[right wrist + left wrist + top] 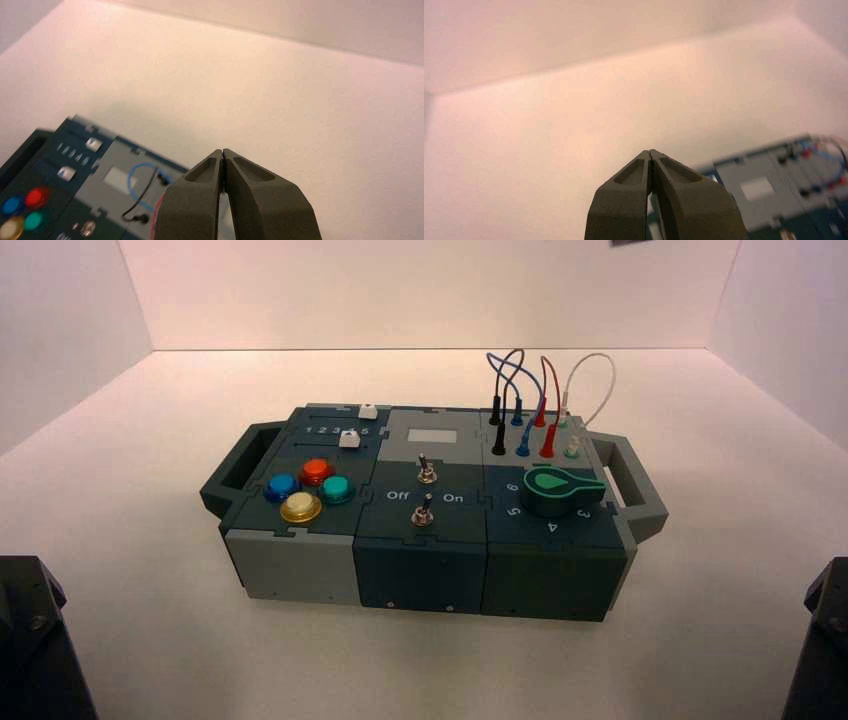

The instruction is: Move the top slider to position 3.

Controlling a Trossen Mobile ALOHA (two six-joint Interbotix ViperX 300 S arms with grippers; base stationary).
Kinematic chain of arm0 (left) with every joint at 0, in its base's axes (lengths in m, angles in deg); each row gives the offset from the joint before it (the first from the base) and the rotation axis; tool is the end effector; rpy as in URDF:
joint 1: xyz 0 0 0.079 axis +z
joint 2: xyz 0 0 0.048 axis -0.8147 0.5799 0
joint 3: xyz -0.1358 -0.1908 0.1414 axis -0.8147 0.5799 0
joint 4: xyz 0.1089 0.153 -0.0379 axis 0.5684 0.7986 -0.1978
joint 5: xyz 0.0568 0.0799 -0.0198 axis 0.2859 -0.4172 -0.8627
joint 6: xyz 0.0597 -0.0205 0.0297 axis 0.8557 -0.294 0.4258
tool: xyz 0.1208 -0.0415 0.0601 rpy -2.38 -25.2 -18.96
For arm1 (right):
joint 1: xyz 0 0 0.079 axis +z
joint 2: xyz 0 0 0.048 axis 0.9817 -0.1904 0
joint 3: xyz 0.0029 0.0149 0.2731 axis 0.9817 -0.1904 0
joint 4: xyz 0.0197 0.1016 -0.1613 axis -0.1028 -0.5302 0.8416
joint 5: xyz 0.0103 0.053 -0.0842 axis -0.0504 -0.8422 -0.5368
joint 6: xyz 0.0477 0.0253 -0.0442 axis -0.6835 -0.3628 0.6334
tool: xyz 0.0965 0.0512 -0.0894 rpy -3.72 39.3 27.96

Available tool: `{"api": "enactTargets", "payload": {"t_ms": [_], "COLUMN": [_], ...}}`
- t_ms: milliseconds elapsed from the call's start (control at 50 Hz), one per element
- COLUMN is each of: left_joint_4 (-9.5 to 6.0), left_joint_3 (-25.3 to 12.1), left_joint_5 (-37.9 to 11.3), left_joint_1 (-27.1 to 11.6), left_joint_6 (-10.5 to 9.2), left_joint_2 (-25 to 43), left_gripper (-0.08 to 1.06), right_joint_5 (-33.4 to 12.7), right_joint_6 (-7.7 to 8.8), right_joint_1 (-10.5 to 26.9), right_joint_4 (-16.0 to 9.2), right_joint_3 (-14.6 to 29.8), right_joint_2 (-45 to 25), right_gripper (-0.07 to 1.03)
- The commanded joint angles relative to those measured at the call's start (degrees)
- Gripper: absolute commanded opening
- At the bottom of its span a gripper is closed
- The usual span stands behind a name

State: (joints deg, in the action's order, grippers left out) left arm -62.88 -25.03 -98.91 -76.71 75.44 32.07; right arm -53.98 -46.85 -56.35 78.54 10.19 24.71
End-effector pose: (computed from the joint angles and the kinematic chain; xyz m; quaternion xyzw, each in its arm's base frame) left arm 0.2974 -0.1226 0.1519 0.0555 0.3124 -0.1838 0.9303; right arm 0.3053 0.1333 0.1374 -0.0286 0.3353 0.1853 0.9233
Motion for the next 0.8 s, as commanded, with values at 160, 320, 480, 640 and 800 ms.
{"api": "enactTargets", "payload": {"t_ms": [160,320,480,640,800], "left_joint_4": [-0.7,-1.85,-2.29,-2.46,-2.64], "left_joint_3": [-5.5,-8.3,-11.7,-13.4,-14.2], "left_joint_5": [-3.6,-6.7,-9.6,-10.5,-10.6], "left_joint_1": [-2.8,-4.1,-6.0,-8.4,-10.5], "left_joint_6": [-0.26,-1.32,-2.11,-3.6,-5.8], "left_joint_2": [6.9,10.9,15.5,19.3,22.1], "left_gripper": [-0.03,-0.03,-0.03,-0.03,-0.03], "right_joint_5": [-2.1,-3.4,-4.8,-5.2,-5.6], "right_joint_6": [0.0,0.0,0.09,0.09,0.09], "right_joint_1": [4.4,5.8,6.8,7.6,7.8], "right_joint_4": [-0.5,-1.3,-1.5,-2.0,-2.3], "right_joint_3": [4.0,5.4,6.7,7.2,7.3], "right_joint_2": [-4.2,-6.8,-9.2,-10.3,-10.5], "right_gripper": [-0.02,-0.02,-0.02,-0.02,-0.02]}}
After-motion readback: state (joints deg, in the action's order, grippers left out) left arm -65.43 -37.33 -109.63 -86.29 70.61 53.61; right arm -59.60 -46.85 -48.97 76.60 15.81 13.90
